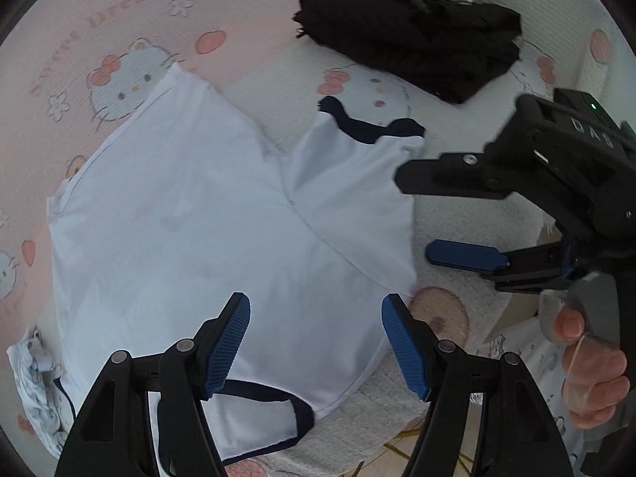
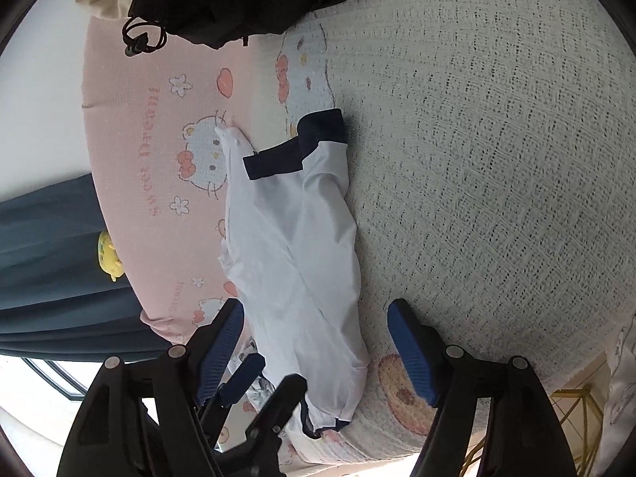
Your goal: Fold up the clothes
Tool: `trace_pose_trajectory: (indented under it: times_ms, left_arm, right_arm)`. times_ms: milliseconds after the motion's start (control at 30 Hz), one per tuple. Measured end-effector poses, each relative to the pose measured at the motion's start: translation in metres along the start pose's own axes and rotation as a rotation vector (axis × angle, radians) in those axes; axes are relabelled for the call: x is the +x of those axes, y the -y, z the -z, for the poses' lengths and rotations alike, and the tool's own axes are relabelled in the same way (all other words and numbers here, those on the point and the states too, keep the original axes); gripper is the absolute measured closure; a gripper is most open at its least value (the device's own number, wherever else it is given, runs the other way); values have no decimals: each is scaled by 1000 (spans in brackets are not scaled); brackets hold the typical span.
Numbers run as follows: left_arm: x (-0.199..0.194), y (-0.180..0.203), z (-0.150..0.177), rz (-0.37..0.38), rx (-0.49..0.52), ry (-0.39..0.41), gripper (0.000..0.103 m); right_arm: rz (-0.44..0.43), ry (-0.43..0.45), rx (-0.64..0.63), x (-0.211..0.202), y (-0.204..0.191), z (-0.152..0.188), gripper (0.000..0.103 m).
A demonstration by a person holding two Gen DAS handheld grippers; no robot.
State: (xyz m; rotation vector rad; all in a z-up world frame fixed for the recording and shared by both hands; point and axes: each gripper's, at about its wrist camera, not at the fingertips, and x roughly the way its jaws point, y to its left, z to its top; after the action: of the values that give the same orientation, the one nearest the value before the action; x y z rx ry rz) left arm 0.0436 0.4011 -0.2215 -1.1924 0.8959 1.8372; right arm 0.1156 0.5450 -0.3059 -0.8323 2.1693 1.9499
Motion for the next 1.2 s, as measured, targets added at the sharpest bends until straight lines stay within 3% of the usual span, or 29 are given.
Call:
trace_pose_trajectory:
  times_ms: [133,267,433,500,567,600,633,733,867,900,1100,1200]
  left_arm:
    - [15,11,-7,11,32,-60,36]
    - [22,15,-15,-8,17,-64,36]
    - [26,18,-29,74,-38,-81,36]
    - [29,19,-34,75,-52,-93,36]
    - [33,21,-38,83,-56,-101,36]
    - [34,22,-39,87,-52,-96,36]
    - [35,24,-40,89,-49,-92,36]
    - [42,26,-42,47,-50,-90,36]
    - [48,21,-46,46,-99,-87,36]
    - [48,20,-48,46,-106,-82,36]
    - [50,22,-67,26,-100,-53,36]
    - [54,21,-73,29,-130,-40,36]
  right_arm:
    - [-21,-24,16,2,2,-4,26]
    - [-21,-78,19,7,2,-9,26]
    - [-24,-147,65,21,1,-24,26]
    - [-28,-171,71,25,4,-29,28]
    - [-31,-194,74,29,7,-33,41]
    - [-3,-189,68,30,10,-34,68]
    - [56,-185,62,33,14,-33,103]
    - [65,-169,129,36,23,-29,103]
    - [107,-153,69,36,8,-26,102]
    - [93,-158,60,37,5,-25,98]
    - [-32,-160,47,31,-1,-20,98]
    - [-41,-140,56,26,2,-22,98]
